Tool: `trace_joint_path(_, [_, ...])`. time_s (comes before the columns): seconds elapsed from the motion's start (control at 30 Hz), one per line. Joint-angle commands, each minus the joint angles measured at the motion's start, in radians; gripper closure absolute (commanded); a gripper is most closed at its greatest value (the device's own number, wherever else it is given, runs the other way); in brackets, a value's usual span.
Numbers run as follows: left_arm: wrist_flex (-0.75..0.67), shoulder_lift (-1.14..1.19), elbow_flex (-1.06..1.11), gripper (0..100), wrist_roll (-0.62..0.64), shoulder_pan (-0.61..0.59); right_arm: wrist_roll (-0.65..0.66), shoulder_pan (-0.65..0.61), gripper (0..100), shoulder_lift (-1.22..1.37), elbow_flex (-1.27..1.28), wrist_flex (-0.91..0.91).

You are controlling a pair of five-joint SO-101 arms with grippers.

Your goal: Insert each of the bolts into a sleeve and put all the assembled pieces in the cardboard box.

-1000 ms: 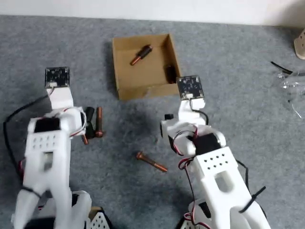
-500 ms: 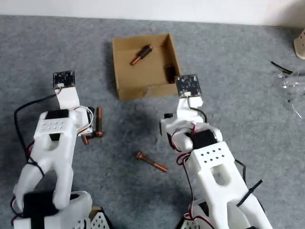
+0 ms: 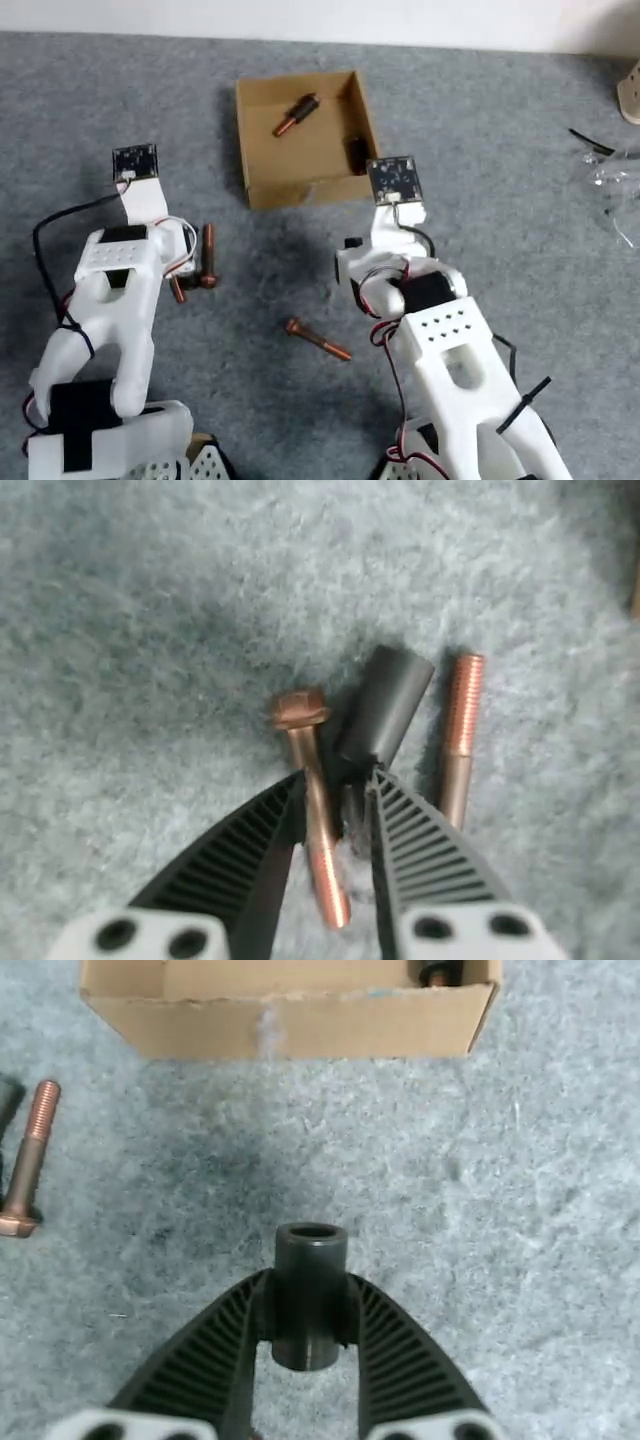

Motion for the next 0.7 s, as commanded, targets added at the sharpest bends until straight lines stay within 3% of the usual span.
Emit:
trace_joint_path(0.0, [-0.014, 0.004, -0.033, 89, 0.029, -0.039, 0.014, 0.015, 99.4, -0.004, -0.008, -0.035])
trace_joint_path(0.67, [-0.017, 0.007, 0.015, 89, 0.028, -0.039, 0.014, 0.012, 99.4, -0.004, 0.065, -0.143])
